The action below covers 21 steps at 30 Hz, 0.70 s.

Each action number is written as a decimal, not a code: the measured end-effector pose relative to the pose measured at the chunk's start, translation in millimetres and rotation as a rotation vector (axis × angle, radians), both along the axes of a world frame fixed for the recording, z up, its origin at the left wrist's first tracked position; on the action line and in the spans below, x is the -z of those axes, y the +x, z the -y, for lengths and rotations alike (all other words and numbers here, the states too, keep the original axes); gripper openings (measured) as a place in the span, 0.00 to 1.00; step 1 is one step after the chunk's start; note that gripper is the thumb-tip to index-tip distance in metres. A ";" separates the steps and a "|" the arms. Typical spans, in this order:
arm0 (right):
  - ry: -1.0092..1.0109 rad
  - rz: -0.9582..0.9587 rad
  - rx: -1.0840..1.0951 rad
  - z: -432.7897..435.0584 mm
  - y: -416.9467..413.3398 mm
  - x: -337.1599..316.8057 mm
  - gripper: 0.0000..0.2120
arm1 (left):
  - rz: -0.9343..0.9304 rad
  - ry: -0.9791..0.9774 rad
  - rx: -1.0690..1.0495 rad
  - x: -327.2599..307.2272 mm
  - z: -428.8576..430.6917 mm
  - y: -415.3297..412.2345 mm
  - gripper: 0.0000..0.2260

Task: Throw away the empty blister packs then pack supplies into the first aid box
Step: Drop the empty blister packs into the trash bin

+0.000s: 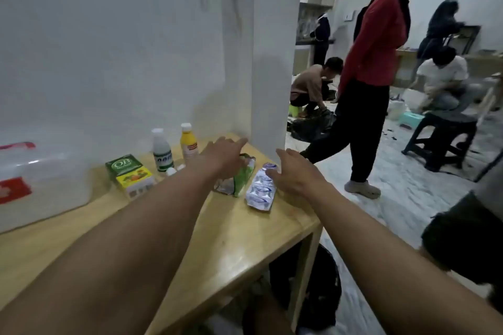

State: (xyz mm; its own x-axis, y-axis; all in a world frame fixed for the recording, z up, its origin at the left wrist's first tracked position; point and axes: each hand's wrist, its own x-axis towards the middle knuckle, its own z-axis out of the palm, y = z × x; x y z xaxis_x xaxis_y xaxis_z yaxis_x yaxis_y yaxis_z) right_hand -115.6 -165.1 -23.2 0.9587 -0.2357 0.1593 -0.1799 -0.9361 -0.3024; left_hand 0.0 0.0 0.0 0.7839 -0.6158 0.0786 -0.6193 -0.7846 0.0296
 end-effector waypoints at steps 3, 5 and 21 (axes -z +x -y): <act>-0.005 -0.015 0.006 0.4 -2.9 8.6 0.25 | -0.011 0.066 -0.040 5.1 4.8 5.7 0.26; -0.001 -0.037 0.015 1.8 -2.9 14.9 0.20 | -0.038 0.087 -0.059 7.2 6.6 8.6 0.23; 0.270 0.165 0.058 12.8 8.8 -6.1 0.05 | -0.127 -0.252 -0.065 -4.3 3.5 18.0 0.08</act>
